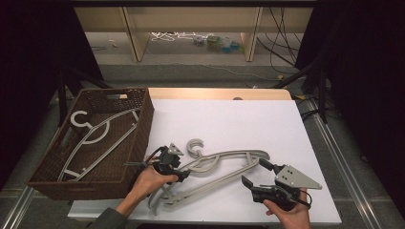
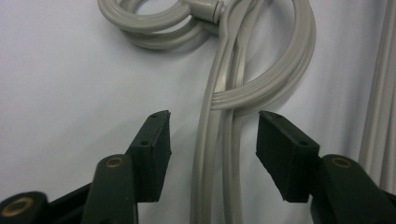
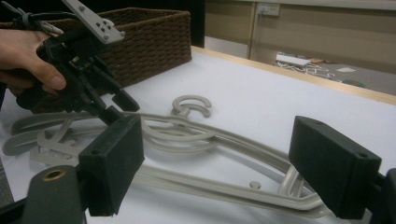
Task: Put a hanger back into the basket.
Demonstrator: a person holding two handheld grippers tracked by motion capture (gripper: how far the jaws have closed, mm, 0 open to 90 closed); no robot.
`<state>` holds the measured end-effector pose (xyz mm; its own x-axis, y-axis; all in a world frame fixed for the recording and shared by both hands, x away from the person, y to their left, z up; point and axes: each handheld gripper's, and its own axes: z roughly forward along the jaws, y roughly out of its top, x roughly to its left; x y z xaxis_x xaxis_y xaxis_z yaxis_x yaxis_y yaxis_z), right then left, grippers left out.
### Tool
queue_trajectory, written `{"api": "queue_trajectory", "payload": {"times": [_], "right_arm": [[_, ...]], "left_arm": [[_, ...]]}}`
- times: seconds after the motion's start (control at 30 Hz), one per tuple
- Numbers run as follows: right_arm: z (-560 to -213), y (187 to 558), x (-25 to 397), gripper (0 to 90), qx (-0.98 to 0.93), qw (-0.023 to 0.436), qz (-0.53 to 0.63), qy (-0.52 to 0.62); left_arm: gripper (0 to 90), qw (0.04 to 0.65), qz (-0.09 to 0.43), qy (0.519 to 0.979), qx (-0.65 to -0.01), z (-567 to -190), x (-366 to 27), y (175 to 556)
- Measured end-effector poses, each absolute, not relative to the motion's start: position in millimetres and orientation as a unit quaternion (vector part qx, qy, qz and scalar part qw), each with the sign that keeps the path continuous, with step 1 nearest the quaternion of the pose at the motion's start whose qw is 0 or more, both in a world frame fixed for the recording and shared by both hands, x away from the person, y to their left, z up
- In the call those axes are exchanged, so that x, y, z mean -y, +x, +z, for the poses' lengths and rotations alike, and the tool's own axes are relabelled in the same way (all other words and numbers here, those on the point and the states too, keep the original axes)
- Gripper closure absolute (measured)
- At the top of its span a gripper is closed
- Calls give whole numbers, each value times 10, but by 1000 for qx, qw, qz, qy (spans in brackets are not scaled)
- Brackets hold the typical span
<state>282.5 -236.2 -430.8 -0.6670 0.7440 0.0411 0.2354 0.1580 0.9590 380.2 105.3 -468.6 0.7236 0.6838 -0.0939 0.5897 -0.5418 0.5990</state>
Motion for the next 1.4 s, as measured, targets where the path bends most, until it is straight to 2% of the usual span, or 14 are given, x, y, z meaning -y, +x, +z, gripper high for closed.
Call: {"api": "queue_trajectory", "payload": {"times": [0.07, 0.53, 0.63, 0.73, 0.8, 1.4], "right_arm": [[-4311, 2827, 2366, 189, -726, 229, 554, 338], [-4311, 2826, 2362, 190, -726, 229, 553, 337], [-4308, 2827, 2365, 191, -726, 229, 554, 336], [-4308, 2827, 2365, 191, -726, 229, 555, 337], [-4311, 2829, 2364, 191, -727, 229, 554, 336], [-4291, 2816, 2392, 192, -733, 232, 541, 339]], "left_arm": [[502, 313, 70, 874, -365, -4691, -1051, 3820], [652, 286, 22, 892, -348, -4737, -1096, 3907], [708, 293, 12, 890, -349, -4726, -1106, 3912], [726, 297, 11, 889, -348, -4717, -1116, 3912], [782, 299, 5, 889, -346, -4710, -1122, 3914], [803, 329, 27, 882, -335, -4594, -1151, 3841]]}}
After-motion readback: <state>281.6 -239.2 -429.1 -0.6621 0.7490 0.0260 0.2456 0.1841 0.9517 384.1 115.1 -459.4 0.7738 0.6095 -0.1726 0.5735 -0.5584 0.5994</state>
